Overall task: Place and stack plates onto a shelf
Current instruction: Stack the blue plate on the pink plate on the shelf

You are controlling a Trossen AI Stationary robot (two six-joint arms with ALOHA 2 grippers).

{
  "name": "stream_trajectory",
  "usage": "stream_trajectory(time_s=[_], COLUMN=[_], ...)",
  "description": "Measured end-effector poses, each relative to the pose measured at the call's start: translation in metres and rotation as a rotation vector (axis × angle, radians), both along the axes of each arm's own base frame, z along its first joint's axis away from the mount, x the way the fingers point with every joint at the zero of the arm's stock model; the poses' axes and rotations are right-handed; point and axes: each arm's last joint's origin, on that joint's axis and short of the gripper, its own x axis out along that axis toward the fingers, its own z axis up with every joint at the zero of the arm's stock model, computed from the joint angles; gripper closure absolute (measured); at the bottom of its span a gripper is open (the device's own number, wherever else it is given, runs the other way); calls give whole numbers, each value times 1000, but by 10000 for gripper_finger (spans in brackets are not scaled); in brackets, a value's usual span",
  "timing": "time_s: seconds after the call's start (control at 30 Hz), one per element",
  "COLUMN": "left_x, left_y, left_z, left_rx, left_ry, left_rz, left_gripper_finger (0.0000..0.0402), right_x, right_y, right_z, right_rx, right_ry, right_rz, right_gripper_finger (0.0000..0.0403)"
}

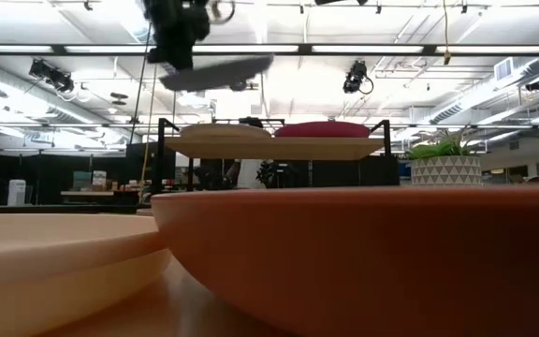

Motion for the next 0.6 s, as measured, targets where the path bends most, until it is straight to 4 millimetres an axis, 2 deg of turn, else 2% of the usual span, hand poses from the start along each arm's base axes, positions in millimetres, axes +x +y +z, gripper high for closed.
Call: stream_trajectory(time_s=[0.1, 0.27, 0.47, 0.6], left_x=[-3, 3, 6, 2], left_y=[30, 64, 86, 93], left_z=[-8, -24, -37, -39], left_rx=[-35, -100, -116, -125], left_ry=[9, 44, 79, 81], left_rz=[132, 233, 251, 249], left_gripper_finger=[389, 389, 385, 385], right_x=[1, 1, 1, 1], right_y=[0, 0, 0, 0], right_z=[1, 2, 2, 2], right_rx=[-1, 2, 12, 20], right_ry=[-13, -25, -29, -32], right_rz=[0, -2, -8, -13], right_gripper_finger=[220, 220, 220, 220])
